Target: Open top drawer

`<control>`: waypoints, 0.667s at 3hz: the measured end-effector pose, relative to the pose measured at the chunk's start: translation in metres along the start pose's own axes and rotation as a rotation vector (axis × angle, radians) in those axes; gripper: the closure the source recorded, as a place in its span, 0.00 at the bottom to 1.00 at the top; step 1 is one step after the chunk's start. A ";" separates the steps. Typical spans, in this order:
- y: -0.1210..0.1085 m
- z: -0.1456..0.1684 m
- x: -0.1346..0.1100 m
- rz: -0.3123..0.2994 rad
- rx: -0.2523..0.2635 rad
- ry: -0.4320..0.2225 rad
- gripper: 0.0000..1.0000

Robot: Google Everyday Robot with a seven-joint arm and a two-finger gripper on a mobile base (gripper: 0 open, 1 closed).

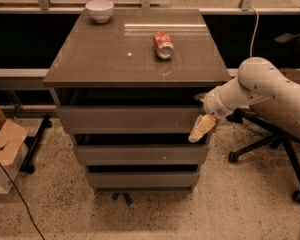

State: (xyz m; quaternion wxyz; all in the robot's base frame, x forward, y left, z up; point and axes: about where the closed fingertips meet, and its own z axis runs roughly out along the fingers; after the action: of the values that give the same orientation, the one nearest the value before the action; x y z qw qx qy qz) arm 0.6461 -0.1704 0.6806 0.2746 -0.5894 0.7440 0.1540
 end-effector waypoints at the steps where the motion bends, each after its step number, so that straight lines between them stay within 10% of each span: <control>1: 0.002 0.008 0.004 0.004 -0.030 0.000 0.25; 2: 0.028 -0.005 0.014 -0.025 -0.068 0.038 0.56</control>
Offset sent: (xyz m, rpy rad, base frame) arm -0.0462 -0.0148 -0.0047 -0.0619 0.0658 0.0808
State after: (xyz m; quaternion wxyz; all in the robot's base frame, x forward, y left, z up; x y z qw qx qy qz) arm 0.6157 -0.1768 0.6738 0.2422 -0.6103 0.7361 0.1645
